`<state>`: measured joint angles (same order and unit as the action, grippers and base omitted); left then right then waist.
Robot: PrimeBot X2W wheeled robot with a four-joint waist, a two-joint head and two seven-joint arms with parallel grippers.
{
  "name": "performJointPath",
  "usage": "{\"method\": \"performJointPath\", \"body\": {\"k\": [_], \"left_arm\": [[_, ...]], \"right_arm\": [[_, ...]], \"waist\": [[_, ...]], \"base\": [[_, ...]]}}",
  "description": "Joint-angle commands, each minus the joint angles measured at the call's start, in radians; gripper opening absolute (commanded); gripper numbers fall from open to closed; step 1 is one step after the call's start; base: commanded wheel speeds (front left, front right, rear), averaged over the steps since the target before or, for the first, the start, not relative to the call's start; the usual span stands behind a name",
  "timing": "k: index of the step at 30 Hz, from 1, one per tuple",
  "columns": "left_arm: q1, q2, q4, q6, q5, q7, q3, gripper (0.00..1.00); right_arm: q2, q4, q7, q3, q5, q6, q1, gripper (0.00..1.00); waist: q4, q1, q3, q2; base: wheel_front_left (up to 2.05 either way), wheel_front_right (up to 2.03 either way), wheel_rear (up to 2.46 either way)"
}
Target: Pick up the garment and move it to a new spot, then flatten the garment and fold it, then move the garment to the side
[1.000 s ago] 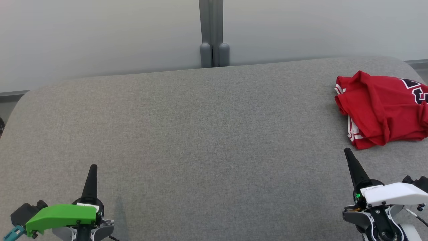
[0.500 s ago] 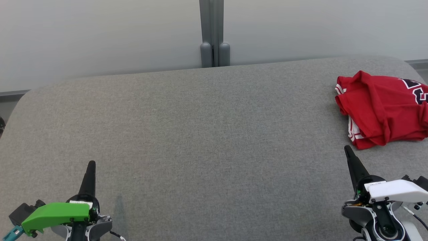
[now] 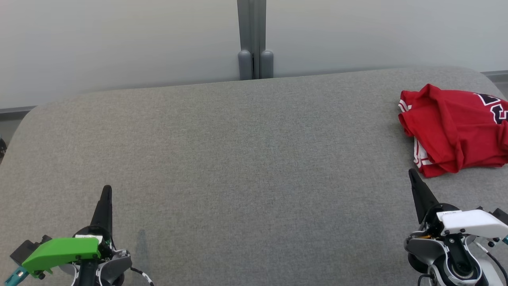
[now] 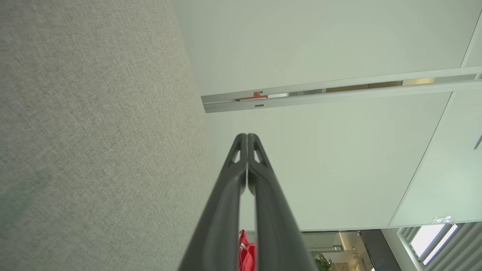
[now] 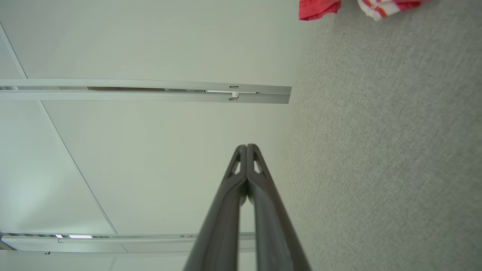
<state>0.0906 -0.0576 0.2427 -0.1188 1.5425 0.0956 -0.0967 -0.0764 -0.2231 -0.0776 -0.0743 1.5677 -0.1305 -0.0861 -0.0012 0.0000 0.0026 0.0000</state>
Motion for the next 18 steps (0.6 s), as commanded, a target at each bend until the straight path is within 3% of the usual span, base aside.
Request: {"method": "performJointPath", "body": {"k": [1, 18], "left_arm": [[0.017, 0.0, 0.0, -0.008, 0.019, 0.005, -0.008, 0.0], [0.025, 0.007, 0.004, -0.016, 0.072, 0.021, -0.02, 0.0]], "right_arm": [[0.0, -0.006, -0.005, -0.003, 0.019, 0.0, -0.012, 0.0], [0.006, -0.024, -0.017, -0.013, 0.069, -0.001, -0.024, 0.0]], "waist": [[0.0, 0.0, 0.0, 0.0], [0.001, 0.0, 0.001, 0.0]], "base": [[0.0, 0.0, 0.0], [0.0, 0.0, 0.0]]}}
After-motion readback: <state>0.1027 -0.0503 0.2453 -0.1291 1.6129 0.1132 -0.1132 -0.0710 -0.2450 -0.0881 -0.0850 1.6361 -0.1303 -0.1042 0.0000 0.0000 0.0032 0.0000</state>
